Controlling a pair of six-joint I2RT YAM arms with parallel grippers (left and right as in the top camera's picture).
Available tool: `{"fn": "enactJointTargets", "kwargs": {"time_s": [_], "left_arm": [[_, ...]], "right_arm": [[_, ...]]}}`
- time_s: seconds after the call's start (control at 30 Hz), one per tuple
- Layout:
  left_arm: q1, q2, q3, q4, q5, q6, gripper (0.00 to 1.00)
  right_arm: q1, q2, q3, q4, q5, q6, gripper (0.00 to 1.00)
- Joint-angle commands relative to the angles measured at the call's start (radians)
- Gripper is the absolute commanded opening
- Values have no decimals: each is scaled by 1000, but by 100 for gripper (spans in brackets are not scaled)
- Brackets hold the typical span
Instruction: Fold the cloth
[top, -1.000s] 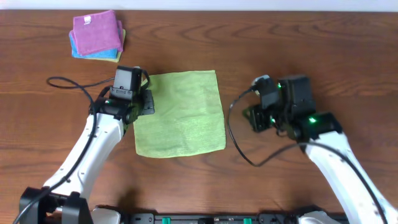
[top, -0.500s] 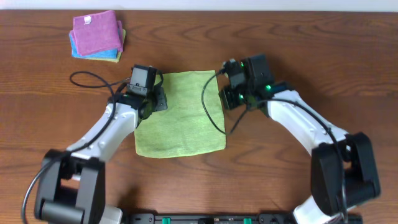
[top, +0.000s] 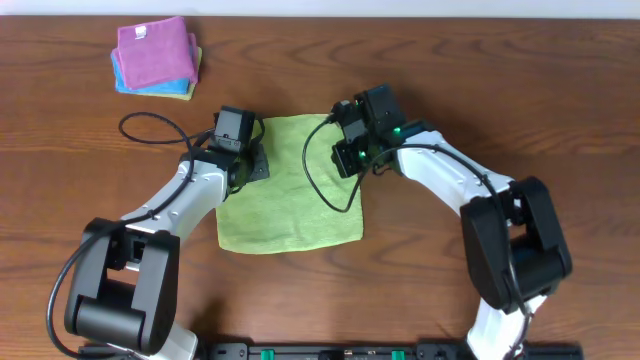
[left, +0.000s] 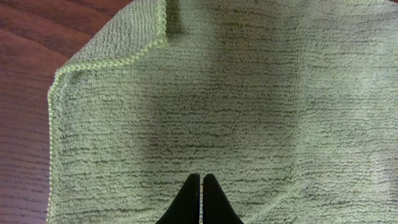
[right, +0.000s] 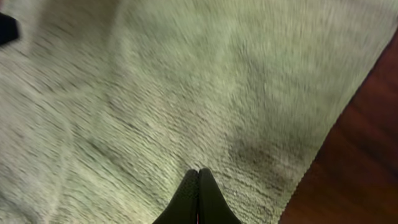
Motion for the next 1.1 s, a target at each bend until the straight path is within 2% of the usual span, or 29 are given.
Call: {"fn": "enactJointTargets", "kwargs": {"time_s": [0.0,0.5,1.07], "left_arm": [[3,-2,16,3,-21,-11,6],[3,-2,16,3,-21,-11,6],[3,-3,16,2,-21,-11,5]], "right_arm": [[7,20,11,-10,-2,-6,2],[14,42,10,-79,104,-24,2],[21,107,3,-80,105,-21,2]]}}
